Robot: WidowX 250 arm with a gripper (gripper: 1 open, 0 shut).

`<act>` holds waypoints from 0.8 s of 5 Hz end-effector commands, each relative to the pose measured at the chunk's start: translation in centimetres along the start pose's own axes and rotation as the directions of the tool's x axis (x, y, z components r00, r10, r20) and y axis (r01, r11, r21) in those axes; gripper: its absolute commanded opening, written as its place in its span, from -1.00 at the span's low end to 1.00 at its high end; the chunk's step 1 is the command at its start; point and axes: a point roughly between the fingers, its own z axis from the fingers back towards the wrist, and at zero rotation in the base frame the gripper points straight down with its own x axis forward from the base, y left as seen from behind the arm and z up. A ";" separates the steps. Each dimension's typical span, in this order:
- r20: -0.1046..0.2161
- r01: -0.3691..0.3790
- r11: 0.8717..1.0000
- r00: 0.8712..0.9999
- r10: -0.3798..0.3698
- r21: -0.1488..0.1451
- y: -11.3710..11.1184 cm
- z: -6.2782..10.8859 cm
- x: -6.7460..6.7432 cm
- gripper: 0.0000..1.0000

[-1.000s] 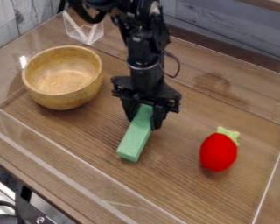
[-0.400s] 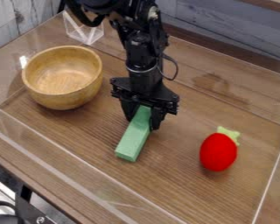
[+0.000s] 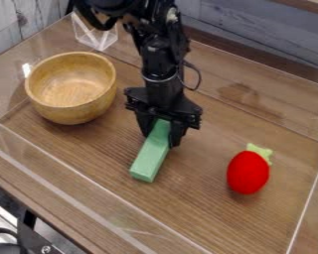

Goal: Remove the green block from the brown bowl and put it on the table

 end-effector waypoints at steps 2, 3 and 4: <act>0.041 -0.011 1.000 0.999 0.011 0.003 0.4 0.7 0.7 -1.00; 0.036 -0.019 1.000 0.999 0.019 -0.005 0.1 1.5 0.8 1.00; 0.041 -0.028 0.999 0.999 0.028 -0.016 -0.5 2.8 1.0 1.00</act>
